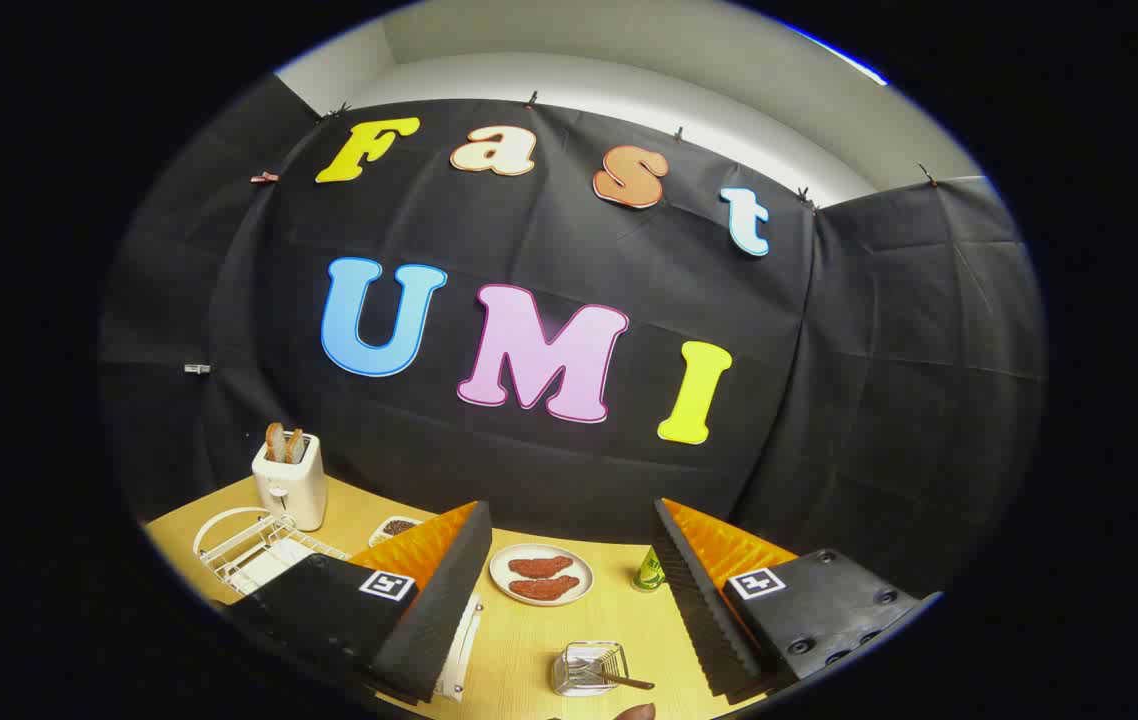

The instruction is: Take the plate from the dish rack, then take the spoon from the basket and place it into the plate.

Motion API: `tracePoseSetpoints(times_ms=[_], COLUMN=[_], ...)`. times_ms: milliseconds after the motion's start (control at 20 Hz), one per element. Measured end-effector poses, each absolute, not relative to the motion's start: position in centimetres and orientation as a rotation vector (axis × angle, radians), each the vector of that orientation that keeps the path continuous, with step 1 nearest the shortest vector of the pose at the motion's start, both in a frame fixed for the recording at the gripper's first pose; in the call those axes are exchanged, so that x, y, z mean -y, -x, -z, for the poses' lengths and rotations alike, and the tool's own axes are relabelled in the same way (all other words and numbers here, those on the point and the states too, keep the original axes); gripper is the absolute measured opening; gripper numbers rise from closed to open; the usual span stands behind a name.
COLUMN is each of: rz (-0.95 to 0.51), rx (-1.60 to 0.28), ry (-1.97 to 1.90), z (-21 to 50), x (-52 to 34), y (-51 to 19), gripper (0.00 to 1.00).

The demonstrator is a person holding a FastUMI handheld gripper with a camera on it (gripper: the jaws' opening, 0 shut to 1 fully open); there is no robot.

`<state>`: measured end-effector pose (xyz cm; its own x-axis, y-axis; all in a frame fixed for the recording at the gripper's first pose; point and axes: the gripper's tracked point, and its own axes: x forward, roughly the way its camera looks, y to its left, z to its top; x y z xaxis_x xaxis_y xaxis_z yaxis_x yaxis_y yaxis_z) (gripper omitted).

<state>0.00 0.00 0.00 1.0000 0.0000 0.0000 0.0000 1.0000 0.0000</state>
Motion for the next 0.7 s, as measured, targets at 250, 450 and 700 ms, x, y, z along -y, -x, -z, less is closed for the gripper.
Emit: tracePoseSetpoints(times_ms=[250, 450, 700], rz=[-0.014, -0.028, -0.043], rx=[-0.004, -0.005, -0.012], ry=[-0.009, -0.025, -0.048], z=[-0.1, -0.2, -0.1], x=[-0.9, -1.6, -2.3], y=[0.0, 0.1, -0.2], gripper=[0.98, 0.98, 0.98])
